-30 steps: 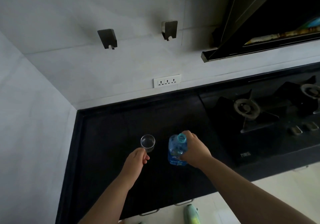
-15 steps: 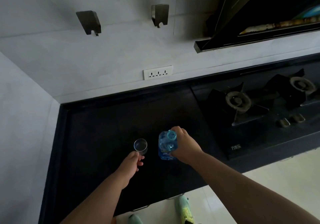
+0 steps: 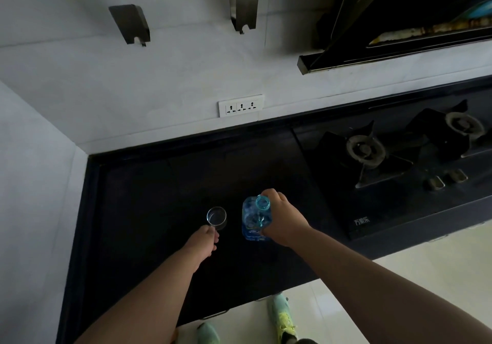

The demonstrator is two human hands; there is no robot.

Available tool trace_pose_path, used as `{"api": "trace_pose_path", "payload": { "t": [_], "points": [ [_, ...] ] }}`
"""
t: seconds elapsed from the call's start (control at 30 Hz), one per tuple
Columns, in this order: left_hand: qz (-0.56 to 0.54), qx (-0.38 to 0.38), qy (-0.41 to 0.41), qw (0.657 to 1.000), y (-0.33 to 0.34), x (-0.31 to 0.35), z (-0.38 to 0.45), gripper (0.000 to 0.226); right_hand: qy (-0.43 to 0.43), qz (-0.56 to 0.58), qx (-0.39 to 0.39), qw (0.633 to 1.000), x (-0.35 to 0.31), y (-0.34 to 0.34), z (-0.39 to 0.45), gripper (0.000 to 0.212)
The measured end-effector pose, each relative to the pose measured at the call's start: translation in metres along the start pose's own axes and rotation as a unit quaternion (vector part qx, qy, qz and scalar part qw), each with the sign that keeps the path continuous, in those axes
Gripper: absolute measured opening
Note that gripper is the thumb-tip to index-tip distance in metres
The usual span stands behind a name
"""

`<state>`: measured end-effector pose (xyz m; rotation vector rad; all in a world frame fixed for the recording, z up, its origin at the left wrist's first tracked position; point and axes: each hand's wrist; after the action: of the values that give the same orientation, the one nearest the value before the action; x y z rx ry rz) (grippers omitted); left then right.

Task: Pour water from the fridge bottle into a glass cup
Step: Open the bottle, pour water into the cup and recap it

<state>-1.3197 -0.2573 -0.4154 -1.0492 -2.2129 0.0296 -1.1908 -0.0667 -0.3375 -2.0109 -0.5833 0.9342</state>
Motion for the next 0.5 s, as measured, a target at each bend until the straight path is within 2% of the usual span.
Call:
{"api": "trace_pose_path", "payload": {
  "t": [0.13,0.23,0.27,0.33,0.4,0.47,0.5],
  "points": [
    [-0.034,0.013,-0.006,0.999,-0.007,-0.007,-0.003,0.025,-0.006,-0.005,0.000,1.000,0.001,0.000,-0.001,0.083],
    [-0.032,0.028,-0.006,0.999,-0.013,-0.009,-0.012,0.042,-0.014,-0.011,-0.004,1.000,0.000,-0.002,-0.002,0.084],
    [-0.021,0.039,0.029,0.999,-0.013,-0.007,-0.018,0.050,-0.020,-0.012,-0.008,1.000,-0.001,-0.002,-0.001,0.084],
    [0.037,0.058,0.168,0.983,-0.015,0.000,-0.032,0.065,-0.030,-0.016,-0.018,0.999,-0.003,0.000,-0.001,0.084],
    [0.103,-0.005,0.280,0.955,-0.016,0.012,-0.048,0.085,-0.038,-0.018,-0.023,0.999,-0.006,0.002,-0.001,0.085],
    [0.146,-0.095,0.306,0.936,-0.017,0.025,-0.060,0.107,-0.049,-0.018,-0.029,0.998,-0.011,0.002,-0.002,0.084],
    [0.167,-0.116,0.308,0.930,-0.016,0.032,-0.064,0.113,-0.055,-0.018,-0.034,0.998,-0.013,0.002,-0.001,0.084]
  ]
}}
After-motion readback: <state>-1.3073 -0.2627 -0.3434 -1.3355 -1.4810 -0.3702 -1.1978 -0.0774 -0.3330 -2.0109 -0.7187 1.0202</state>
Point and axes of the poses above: each hand's wrist, its own z-axis towards the middle knuckle, its own y-axis out of the palm, x = y × z, and after that the axes turned 8 degrees about -z, right-handed
